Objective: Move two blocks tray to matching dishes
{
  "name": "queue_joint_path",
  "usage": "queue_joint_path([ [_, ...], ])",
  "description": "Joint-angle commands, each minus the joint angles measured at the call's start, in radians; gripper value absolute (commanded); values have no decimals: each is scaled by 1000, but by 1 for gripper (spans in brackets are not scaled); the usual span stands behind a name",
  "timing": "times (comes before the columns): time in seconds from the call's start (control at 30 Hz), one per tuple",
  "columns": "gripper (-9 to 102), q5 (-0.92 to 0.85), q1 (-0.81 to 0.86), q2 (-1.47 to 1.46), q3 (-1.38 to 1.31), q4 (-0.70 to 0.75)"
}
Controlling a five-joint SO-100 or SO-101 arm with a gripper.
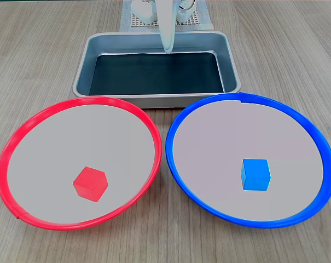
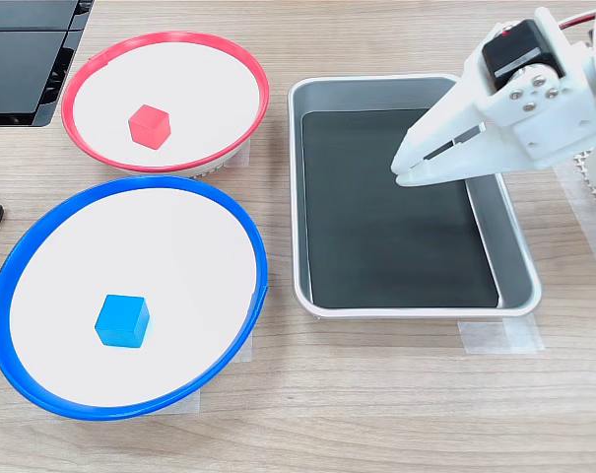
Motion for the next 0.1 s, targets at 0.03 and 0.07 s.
queue_joint_path([
  [0.03,0,-2,8,25,0,2],
  [0.07,0,-2,8,25,0,2],
])
